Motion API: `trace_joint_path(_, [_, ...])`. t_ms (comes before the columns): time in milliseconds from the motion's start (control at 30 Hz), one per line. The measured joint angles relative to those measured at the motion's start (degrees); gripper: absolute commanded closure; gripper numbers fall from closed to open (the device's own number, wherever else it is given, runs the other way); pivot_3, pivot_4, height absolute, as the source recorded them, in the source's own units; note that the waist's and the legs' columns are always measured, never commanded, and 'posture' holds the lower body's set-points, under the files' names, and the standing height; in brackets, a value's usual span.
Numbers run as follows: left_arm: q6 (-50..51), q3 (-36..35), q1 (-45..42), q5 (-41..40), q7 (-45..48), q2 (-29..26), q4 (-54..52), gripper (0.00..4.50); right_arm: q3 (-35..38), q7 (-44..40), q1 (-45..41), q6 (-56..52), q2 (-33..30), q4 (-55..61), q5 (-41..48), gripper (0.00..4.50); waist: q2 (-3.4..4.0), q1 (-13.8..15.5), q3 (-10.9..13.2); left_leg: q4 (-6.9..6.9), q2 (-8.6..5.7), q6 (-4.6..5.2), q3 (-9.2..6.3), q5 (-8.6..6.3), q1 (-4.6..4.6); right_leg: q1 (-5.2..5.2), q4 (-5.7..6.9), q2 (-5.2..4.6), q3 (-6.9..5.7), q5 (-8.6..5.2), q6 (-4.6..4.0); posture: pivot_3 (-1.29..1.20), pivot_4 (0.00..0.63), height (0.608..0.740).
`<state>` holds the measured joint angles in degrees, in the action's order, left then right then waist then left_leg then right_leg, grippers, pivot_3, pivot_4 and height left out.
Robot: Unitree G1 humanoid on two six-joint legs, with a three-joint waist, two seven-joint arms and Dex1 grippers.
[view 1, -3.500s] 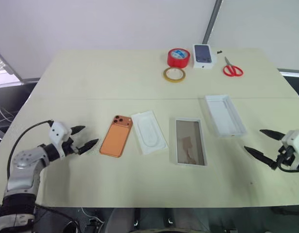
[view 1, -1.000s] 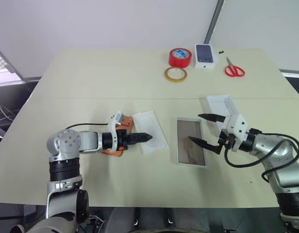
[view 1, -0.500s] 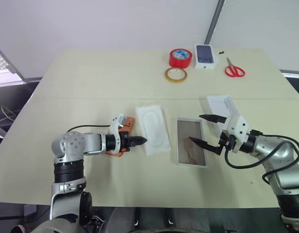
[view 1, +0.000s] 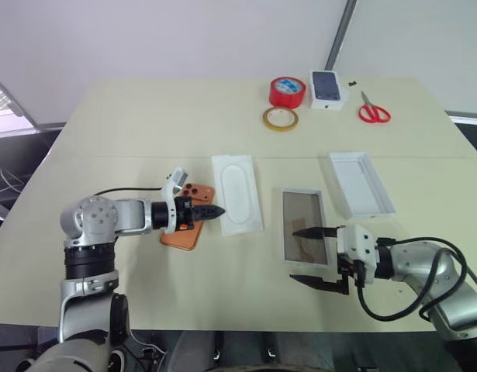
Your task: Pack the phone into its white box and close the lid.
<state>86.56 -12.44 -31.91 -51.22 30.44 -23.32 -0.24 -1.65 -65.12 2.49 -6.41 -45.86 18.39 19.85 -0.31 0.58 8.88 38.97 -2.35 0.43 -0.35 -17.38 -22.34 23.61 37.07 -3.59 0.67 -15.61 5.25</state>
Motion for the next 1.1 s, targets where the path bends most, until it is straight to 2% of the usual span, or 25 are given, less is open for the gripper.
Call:
trace_joint_path(33, [-2.07, 1.86, 0.69, 0.22, 1.93, -0.66, -1.33, 4.50, -0.76, -0.48, -0.11, 1.42, -0.44, -1.17, -1.72, 0.54, 0.01, 0.01, 0.00, -0.01, 0.00, -0.01, 0.00, 0.01, 0.00, -0.01, -0.02, -0.02, 0.01, 0.00, -0.01, 0.00, 0.150, 0.740])
trace_joint_path(100, [-4.20, 3.98, 1.23, 0.52, 4.14, -0.80, -2.10, 4.50, -2.53, -1.04, -0.37, 3.56, -0.66, -3.66, -4.50, 1.31, -0.02, 0.17, 0.01, -0.01, 0.00, 0.00, -0.01, 0.00, -0.01, -0.01, -0.05, -0.02, 0.00, 0.00, -0.01, 0.00, 0.150, 0.740])
trace_joint_path(300, [-5.38, 5.39, 0.98, 0.57, 6.86, -0.91, -0.59, 4.50, -4.21, -2.72, -1.32, 7.53, -1.76, -7.95, -7.95, 4.45, -0.03, -0.01, 0.02, -0.01, 0.01, 0.29, -0.01, -0.15, -0.04, 0.03, -0.03, -0.01, 0.00, 0.00, -0.01, 0.00, 0.150, 0.740])
trace_joint_path(433, [-4.15, 4.85, -0.33, 0.56, 6.29, 0.22, 2.77, 4.50, -4.67, -3.00, -4.06, 7.94, -0.93, -9.56, -8.09, 4.45, -0.05, -0.04, 0.04, 0.02, 0.00, 0.30, -0.01, -0.14, -0.04, 0.04, -0.01, -0.01, 0.00, 0.00, 0.00, 0.00, 0.150, 0.740])
trace_joint_path(733, [0.14, -3.02, -7.21, -1.03, 1.76, 6.22, 8.73, 4.50, -12.57, 0.67, -14.57, 8.38, 7.87, -14.20, -13.60, 4.45, -0.09, 0.00, 0.06, 0.06, -0.01, -0.02, -0.01, 0.04, -0.07, 0.07, 0.04, 0.02, -0.02, 0.00, 0.01, 0.00, 0.150, 0.740])
trace_joint_path(833, [0.44, -3.01, -7.07, -1.06, 1.22, 6.90, 8.69, 4.50, -13.24, 0.89, -16.39, 8.55, 8.92, -16.26, -14.21, 3.61, -0.10, -0.01, 0.06, 0.06, -0.01, -0.03, -0.01, 0.05, -0.07, 0.07, 0.04, 0.02, -0.02, 0.00, 0.01, 0.00, 0.150, 0.740])
trace_joint_path(1000, [-0.10, -1.36, -4.90, -0.65, 1.17, 7.07, 6.76, 4.50, -13.26, 1.51, -17.19, 9.20, 9.24, -16.66, -14.15, 1.29, -0.09, -0.02, 0.06, 0.05, -0.01, -0.05, -0.02, 0.06, -0.07, 0.08, 0.05, 0.02, -0.01, 0.00, 0.01, 0.00, 0.150, 0.740])
trace_joint_path(1100, [-0.93, 0.14, -4.47, -0.53, 1.67, 7.05, 6.29, 4.50, -11.32, 0.40, -14.27, 5.62, 6.33, -13.89, -11.42, 1.29, -0.09, 0.22, 0.06, 0.05, -0.03, -0.04, -0.03, 0.05, -0.08, 0.06, 0.04, 0.00, -0.01, 0.00, 0.01, 0.00, 0.150, 0.740])
